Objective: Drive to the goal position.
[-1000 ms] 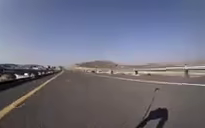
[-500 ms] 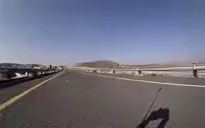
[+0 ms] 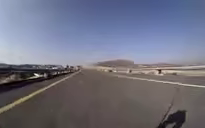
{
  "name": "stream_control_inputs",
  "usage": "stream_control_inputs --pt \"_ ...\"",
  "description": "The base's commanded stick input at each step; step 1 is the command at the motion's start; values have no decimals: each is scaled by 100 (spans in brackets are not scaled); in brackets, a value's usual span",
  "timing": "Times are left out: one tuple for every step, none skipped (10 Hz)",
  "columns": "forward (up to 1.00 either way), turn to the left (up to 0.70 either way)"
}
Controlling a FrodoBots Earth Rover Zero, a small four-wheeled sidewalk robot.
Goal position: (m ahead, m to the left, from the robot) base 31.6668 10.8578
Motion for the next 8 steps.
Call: stream_control_inputs --pt "85 0" --pt "85 0" --pt "85 0" --pt "85 0" --pt "85 0" --pt "85 0" --pt "85 0" --pt "85 0"
